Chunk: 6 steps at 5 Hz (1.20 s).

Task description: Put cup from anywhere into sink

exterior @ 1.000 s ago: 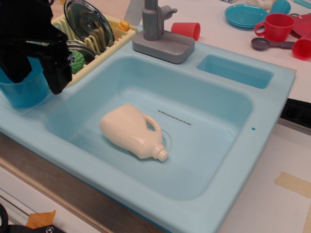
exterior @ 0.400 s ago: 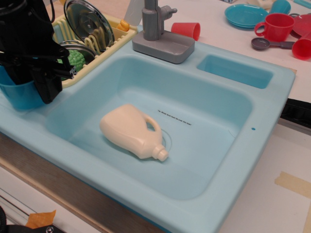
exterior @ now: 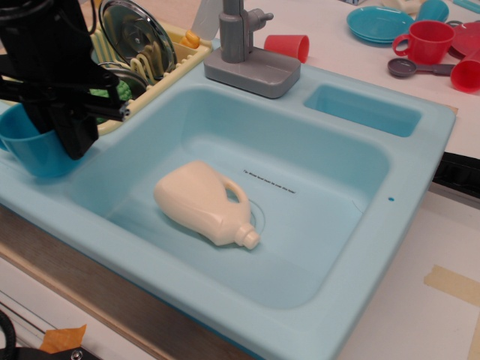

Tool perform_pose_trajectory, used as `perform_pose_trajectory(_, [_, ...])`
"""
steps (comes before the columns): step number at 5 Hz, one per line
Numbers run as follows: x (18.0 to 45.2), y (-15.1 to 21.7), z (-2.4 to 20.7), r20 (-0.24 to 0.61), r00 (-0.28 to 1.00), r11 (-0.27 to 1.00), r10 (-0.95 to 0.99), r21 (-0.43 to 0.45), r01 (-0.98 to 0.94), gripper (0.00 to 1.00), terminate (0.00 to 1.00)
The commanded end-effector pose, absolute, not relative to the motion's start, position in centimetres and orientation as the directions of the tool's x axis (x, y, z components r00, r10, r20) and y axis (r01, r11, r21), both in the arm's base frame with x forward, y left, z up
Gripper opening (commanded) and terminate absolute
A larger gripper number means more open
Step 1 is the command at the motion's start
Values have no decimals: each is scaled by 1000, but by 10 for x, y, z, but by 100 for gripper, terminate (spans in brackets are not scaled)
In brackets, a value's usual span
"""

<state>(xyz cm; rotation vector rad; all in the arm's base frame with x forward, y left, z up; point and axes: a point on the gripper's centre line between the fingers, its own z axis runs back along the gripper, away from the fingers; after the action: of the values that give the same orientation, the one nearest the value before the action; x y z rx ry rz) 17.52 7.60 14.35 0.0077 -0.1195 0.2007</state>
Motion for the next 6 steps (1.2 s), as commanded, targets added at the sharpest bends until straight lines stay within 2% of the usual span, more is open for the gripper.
perform_pose_trajectory(1, [199, 37, 175, 220, 971, 995, 97, 18, -103, 0, 0])
perform_pose_trajectory(2, [211, 7, 180, 248, 968, 999, 33, -2, -34, 0, 0])
perform_pose_trajectory(3, [217, -15, 172, 240, 970, 998, -35, -33, 44, 100, 0])
perform_pose_trajectory(5, [210, -22, 154, 319, 944, 980, -84, -147, 137, 100, 0])
perform_pose_trajectory(6, [210, -22, 154, 319, 944, 980, -84, -147, 137, 100, 0])
